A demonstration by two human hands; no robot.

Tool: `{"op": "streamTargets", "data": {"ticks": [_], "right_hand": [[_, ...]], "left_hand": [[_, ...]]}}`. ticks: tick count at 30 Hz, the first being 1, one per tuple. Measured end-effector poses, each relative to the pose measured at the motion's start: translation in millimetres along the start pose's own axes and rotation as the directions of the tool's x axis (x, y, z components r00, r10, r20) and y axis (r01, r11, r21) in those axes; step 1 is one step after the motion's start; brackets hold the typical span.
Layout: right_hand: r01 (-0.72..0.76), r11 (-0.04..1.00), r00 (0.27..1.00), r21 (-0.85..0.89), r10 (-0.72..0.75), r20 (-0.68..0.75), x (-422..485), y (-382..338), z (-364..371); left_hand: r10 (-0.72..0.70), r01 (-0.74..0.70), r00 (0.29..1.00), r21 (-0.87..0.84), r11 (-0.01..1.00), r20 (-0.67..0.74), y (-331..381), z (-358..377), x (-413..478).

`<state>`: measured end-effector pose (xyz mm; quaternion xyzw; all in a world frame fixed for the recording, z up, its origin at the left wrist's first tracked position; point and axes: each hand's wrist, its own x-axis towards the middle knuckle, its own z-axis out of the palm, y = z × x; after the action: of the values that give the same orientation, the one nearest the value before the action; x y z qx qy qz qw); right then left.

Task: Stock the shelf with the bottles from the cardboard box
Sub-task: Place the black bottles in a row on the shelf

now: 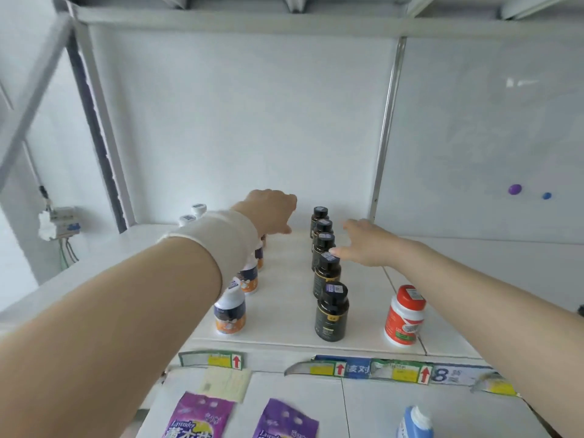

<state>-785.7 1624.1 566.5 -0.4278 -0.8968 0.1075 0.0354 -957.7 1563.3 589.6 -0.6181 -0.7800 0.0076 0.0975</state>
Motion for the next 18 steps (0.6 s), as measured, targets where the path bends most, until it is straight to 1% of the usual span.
{"op": "streamTargets", "data": {"ticks": [2, 4, 8, 10, 13, 15, 18], "right_hand": [[0.024, 0.998, 0.995, -0.054, -0.028, -0.092, -16.3, -17.7, 8.0], [0.051, 0.995, 0.984, -0.091, -0.066, -0.164, -36.1, -38.0, 17.6], [0.155, 0.965, 0.96, -0.21, -0.198, -0.199, -73.0, -83.3, 38.8], [0.212, 0.951, 0.945, -0.227, -0.259, -0.201, -84.1, -110.2, 48.2], [0.28, 0.929, 0.93, -0.242, -0.325, -0.174, -98.6, -157.6, 62.7], [0.34, 0.897, 0.909, -0.283, -0.391, -0.146, -104.7, -195.2, 74.7], [0.44, 0.85, 0.865, -0.29, -0.488, -0.118, -112.3, -263.0, 97.2]], "left_hand": [[-0.013, 0.024, 0.997, 0.162, 0.986, -0.07, -1.9, -4.2, -33.5], [-0.032, 0.061, 0.993, 0.277, 0.959, -0.111, -3.4, -6.3, -69.1], [-0.078, 0.124, 0.989, 0.412, 0.903, -0.125, -15.9, -6.6, -140.3], [-0.105, 0.151, 0.986, 0.452, 0.879, -0.126, -31.3, -6.7, -174.6], [-0.171, 0.212, 0.977, 0.465, 0.86, -0.128, -61.9, -9.2, -224.6], [-0.234, 0.253, 0.967, 0.466, 0.848, -0.1, -88.5, -10.8, -258.1], [-0.343, 0.327, 0.938, 0.467, 0.822, -0.055, -138.6, -3.7, -312.2]]}}
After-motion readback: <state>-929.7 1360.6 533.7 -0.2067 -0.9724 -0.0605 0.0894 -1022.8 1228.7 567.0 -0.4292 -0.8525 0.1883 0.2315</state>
